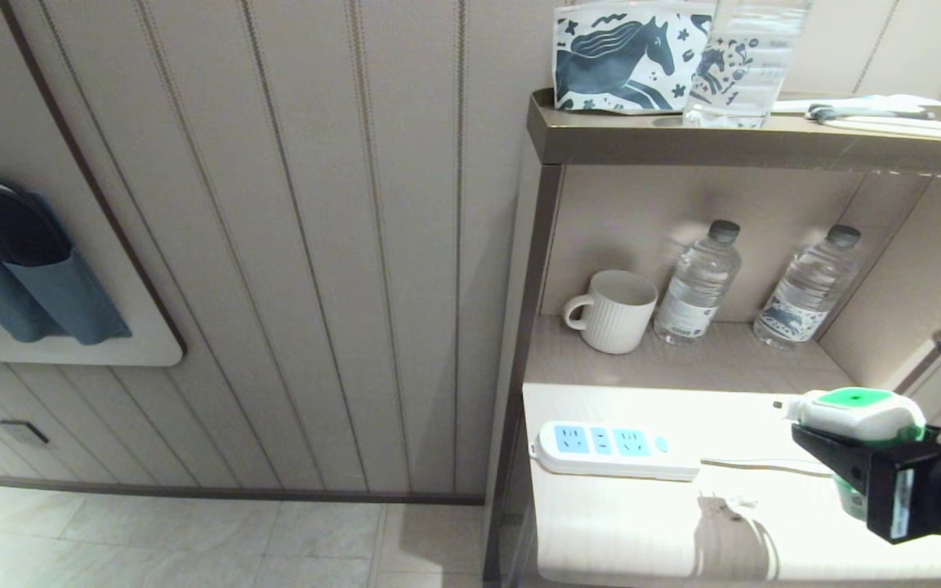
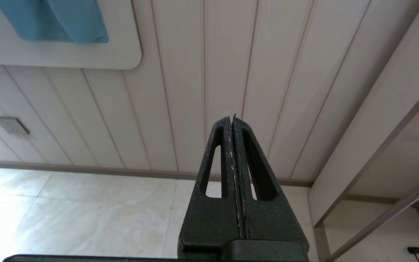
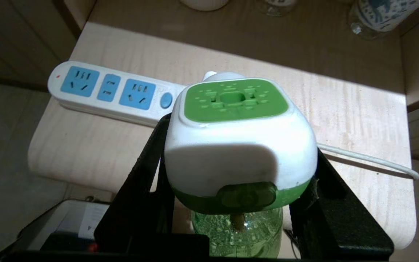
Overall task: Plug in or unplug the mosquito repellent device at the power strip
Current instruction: Place the mosquito repellent liquid on the table
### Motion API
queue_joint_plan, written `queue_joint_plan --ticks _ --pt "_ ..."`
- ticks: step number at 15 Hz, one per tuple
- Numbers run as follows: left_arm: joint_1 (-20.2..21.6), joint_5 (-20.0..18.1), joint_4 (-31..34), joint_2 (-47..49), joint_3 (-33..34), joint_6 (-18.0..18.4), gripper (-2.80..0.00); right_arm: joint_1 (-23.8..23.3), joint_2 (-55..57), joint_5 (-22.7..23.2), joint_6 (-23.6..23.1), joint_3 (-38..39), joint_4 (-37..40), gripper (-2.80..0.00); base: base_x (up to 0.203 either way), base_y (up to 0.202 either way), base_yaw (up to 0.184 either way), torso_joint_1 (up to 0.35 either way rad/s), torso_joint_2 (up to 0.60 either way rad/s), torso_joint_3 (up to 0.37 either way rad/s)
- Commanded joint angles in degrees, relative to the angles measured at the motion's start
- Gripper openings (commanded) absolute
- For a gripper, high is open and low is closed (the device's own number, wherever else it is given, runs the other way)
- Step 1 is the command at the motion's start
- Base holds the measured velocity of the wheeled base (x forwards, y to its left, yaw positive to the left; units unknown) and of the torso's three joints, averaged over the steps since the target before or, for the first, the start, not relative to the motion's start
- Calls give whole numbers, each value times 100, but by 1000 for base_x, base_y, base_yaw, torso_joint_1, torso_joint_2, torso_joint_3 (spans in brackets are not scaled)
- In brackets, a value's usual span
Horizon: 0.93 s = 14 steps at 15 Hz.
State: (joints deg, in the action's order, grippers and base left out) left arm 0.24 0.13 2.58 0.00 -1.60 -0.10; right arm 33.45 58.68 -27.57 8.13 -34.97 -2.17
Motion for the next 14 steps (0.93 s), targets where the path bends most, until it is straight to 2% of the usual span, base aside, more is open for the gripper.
queue_joint_plan --ticks 1,4,7,12,14 --pt "2 -1 5 0 -3 -8 -280 4 -114 -171 -109 620 -924 -280 0 0 0 0 0 0" --pt "2 4 5 0 -2 -8 -280 -2 113 -294 -233 1326 -2260 -280 0 0 0 0 0 0" --pt "2 4 5 0 -7 -8 -280 10 558 -452 -262 1615 -3256 -280 0 0 0 0 0 0" --pt "2 4 5 0 -7 -1 -280 73 850 -477 -360 1670 -3661 -280 0 0 0 0 0 0" --pt "2 4 5 0 -7 0 -280 73 1351 -487 -370 1746 -4203 -280 0 0 0 0 0 0"
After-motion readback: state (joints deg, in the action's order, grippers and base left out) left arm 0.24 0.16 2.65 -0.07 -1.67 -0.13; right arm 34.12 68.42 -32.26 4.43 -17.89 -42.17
